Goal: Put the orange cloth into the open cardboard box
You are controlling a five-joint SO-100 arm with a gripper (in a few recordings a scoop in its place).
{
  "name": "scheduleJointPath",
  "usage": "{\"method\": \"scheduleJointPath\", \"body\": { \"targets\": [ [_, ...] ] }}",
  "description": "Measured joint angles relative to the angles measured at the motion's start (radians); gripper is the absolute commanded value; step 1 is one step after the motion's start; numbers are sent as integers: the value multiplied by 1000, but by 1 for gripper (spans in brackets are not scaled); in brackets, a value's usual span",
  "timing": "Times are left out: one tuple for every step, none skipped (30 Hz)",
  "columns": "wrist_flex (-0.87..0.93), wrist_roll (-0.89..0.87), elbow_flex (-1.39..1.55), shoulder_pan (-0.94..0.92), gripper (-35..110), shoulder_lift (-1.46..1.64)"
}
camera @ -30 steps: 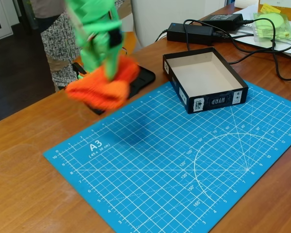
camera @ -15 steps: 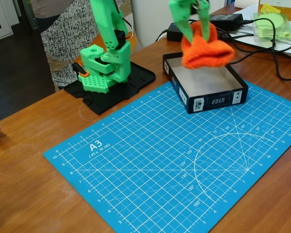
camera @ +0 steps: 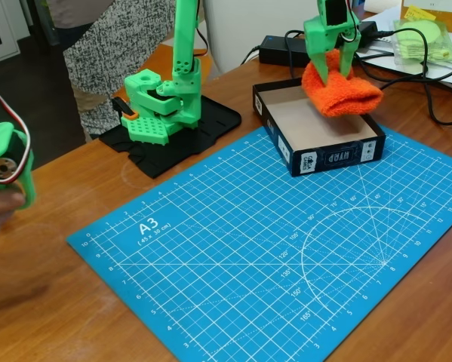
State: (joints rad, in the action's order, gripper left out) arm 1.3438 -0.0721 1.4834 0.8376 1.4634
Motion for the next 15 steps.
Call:
{"method": "scheduleJointPath", "body": {
  "targets": [
    [8,-14,5,0,0,2],
    [5,-20,17,-8,0,3],
    [6,-23,32,-18,0,6],
    [11,-23,51,-25,0,14],
    [3,-23,74,-31,0,25],
    [-8,-23,104,-38,0,43],
    [-25,-23,140,-51,0,63],
    [-31,-20,178,-71,0,87],
    [-28,-12,207,-86,0,106],
    [-44,-8,227,-95,0,117],
    [-52,-8,249,-98,0,129],
    [-35,-5,255,-100,0,135],
    [-51,11,270,-106,0,143],
    [-58,11,290,-117,0,152],
    [-43,17,305,-130,0,160]
  ]
}}
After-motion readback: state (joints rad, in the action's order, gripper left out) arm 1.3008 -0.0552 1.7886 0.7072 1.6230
